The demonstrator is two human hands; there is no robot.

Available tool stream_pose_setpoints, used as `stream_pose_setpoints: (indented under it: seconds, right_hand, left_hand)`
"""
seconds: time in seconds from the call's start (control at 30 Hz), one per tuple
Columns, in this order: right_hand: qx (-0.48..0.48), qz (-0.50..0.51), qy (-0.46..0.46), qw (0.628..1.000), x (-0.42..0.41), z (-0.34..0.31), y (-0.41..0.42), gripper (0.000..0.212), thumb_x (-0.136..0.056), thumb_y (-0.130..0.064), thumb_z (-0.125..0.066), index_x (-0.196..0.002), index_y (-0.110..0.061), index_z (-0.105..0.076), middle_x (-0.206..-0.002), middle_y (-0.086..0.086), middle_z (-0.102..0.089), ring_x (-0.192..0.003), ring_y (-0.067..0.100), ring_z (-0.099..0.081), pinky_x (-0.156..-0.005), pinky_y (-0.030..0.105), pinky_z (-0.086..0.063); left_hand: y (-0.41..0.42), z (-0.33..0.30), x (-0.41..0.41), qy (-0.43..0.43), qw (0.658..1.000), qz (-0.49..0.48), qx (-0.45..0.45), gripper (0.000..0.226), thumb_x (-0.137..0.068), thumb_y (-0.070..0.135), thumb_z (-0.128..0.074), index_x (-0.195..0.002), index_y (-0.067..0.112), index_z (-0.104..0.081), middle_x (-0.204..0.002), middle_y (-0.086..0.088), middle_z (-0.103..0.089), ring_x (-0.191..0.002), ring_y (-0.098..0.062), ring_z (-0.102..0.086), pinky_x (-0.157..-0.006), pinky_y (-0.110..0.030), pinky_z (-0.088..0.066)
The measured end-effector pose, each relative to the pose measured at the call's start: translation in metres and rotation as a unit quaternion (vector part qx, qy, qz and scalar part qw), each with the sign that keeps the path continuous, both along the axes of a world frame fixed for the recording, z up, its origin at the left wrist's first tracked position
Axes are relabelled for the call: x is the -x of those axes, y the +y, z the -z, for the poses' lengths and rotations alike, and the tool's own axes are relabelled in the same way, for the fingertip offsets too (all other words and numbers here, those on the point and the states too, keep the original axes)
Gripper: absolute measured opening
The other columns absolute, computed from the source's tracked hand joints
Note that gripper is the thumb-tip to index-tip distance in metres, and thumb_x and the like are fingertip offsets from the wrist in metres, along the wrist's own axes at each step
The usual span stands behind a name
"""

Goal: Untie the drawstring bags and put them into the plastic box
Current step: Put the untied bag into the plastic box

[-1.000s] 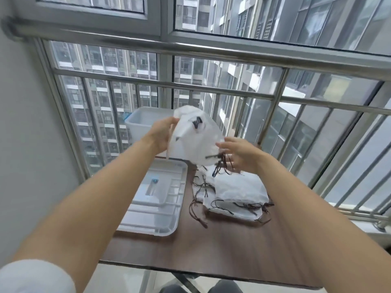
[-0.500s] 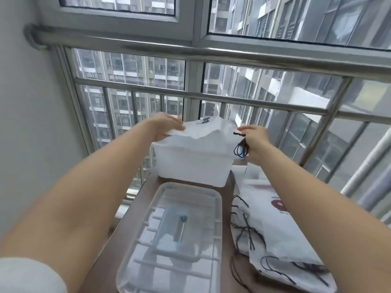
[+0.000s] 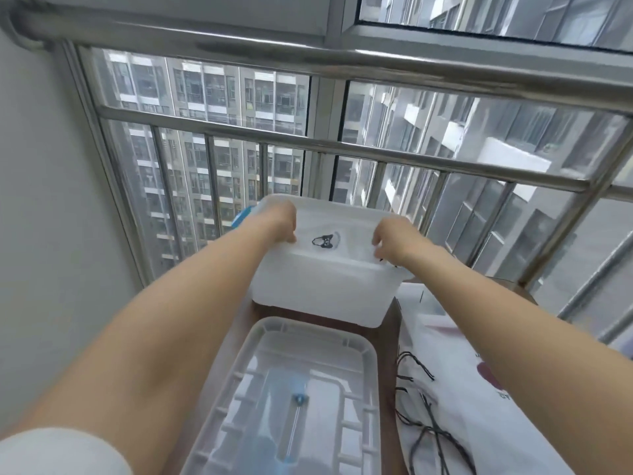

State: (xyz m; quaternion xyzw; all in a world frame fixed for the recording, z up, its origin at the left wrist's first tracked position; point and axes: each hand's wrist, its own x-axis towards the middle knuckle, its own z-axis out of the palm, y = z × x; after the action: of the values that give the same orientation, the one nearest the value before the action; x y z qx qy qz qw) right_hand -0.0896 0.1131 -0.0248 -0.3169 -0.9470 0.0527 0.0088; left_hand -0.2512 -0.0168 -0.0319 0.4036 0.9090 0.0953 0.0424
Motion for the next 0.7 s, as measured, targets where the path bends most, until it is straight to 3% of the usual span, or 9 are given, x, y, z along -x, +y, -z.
stream_pose_setpoints:
  seconds: [0.03, 0.07, 0.13, 0.23, 0.33, 0.4, 0.47, 0.6, 0.7]
  right_hand:
    - [-0.006, -0.002, -0.030, 1.000, 0.004, 0.001, -0.001, 0.013, -0.086, 0.000, -0.052, -0.080, 0.002, -0.063, -0.086, 0.017, -0.063, -0.078, 0.028, -0.061, -0.070, 0.034, -0.052]
    - [-0.007, 0.002, -0.038, 0.999, 0.007, 0.004, -0.002, 0.022, -0.086, 0.000, -0.051, -0.064, -0.003, -0.054, -0.070, 0.012, -0.054, -0.062, 0.024, -0.053, -0.055, 0.030, -0.045]
    - [-0.014, 0.003, -0.046, 0.999, 0.014, 0.008, -0.001, 0.034, -0.087, -0.003, -0.049, -0.056, -0.010, -0.038, -0.060, 0.005, -0.040, -0.053, 0.018, -0.038, -0.046, 0.025, -0.029]
    - [-0.019, 0.000, -0.046, 0.999, 0.017, 0.011, -0.002, 0.033, -0.088, -0.007, -0.049, -0.057, -0.012, -0.037, -0.062, 0.002, -0.040, -0.062, 0.023, -0.043, -0.055, 0.026, -0.033]
    - [0.005, -0.007, 0.017, 1.000, 0.010, 0.004, -0.011, 0.031, -0.086, -0.005, -0.045, -0.055, -0.011, -0.042, -0.059, 0.005, -0.043, -0.069, 0.026, -0.044, -0.057, 0.028, -0.036]
    - [0.037, -0.020, 0.094, 0.995, -0.004, -0.005, -0.019, 0.025, -0.089, -0.009, -0.046, -0.077, -0.008, -0.068, -0.082, 0.008, -0.065, -0.086, 0.027, -0.058, -0.075, 0.031, -0.047]
    - [0.062, -0.028, 0.166, 0.984, -0.029, -0.015, -0.030, 0.025, -0.093, -0.012, -0.047, -0.104, -0.008, -0.069, -0.109, 0.005, -0.067, -0.104, 0.020, -0.059, -0.085, 0.025, -0.043]
    - [0.079, 0.001, 0.254, 0.964, -0.091, -0.016, -0.052, 0.025, -0.092, -0.013, -0.048, -0.106, -0.013, -0.069, -0.111, 0.004, -0.067, -0.102, 0.015, -0.059, -0.079, 0.019, -0.039]
    - [0.072, 0.027, 0.293, 0.953, -0.142, -0.006, -0.069, 0.023, -0.091, -0.013, -0.051, -0.104, -0.013, -0.071, -0.103, 0.003, -0.070, -0.088, 0.012, -0.057, -0.074, 0.017, -0.035]
  left_hand:
    - [0.001, 0.001, 0.001, 0.006, 1.000, 0.001, 0.013, 0.034, -0.087, 0.028, -0.064, -0.115, 0.008, -0.064, -0.116, -0.007, -0.064, -0.103, -0.024, -0.062, -0.094, -0.032, -0.049]
    - [0.003, 0.001, 0.001, 0.013, 1.000, 0.004, 0.020, 0.034, -0.088, 0.030, -0.062, -0.115, 0.010, -0.064, -0.116, -0.006, -0.065, -0.103, -0.023, -0.062, -0.094, -0.031, -0.049]
    - [0.008, 0.003, 0.000, 0.024, 1.000, 0.010, 0.017, 0.034, -0.091, 0.032, -0.058, -0.118, 0.012, -0.063, -0.120, -0.004, -0.064, -0.109, -0.022, -0.059, -0.097, -0.030, -0.045]
    - [0.015, 0.002, -0.007, 0.006, 1.000, 0.026, -0.014, 0.031, -0.095, 0.022, -0.051, -0.122, 0.010, -0.060, -0.127, -0.006, -0.059, -0.118, -0.024, -0.053, -0.097, -0.030, -0.040]
    - [0.017, -0.004, -0.023, 0.013, 0.997, 0.044, -0.057, 0.029, -0.095, 0.020, -0.047, -0.118, 0.014, -0.061, -0.122, -0.004, -0.062, -0.113, -0.024, -0.055, -0.086, -0.027, -0.040]
    - [0.016, -0.006, -0.034, -0.006, 0.994, 0.047, -0.101, 0.027, -0.093, 0.020, -0.047, -0.116, 0.016, -0.060, -0.122, -0.003, -0.061, -0.110, -0.024, -0.056, -0.088, -0.030, -0.045]
    - [0.010, -0.009, -0.054, -0.029, 0.986, 0.050, -0.158, 0.025, -0.093, 0.021, -0.047, -0.115, 0.018, -0.060, -0.121, -0.003, -0.060, -0.106, -0.024, -0.058, -0.088, -0.037, -0.049]
    - [-0.006, -0.009, -0.121, -0.054, 0.937, 0.075, -0.336, 0.020, -0.091, 0.018, -0.051, -0.106, 0.018, -0.065, -0.102, 0.000, -0.068, -0.091, -0.018, -0.063, -0.081, -0.037, -0.054]
    - [-0.022, -0.004, -0.182, -0.088, 0.916, 0.103, -0.377, 0.019, -0.090, 0.019, -0.052, -0.105, 0.018, -0.065, -0.096, 0.001, -0.069, -0.084, -0.017, -0.063, -0.076, -0.034, -0.054]
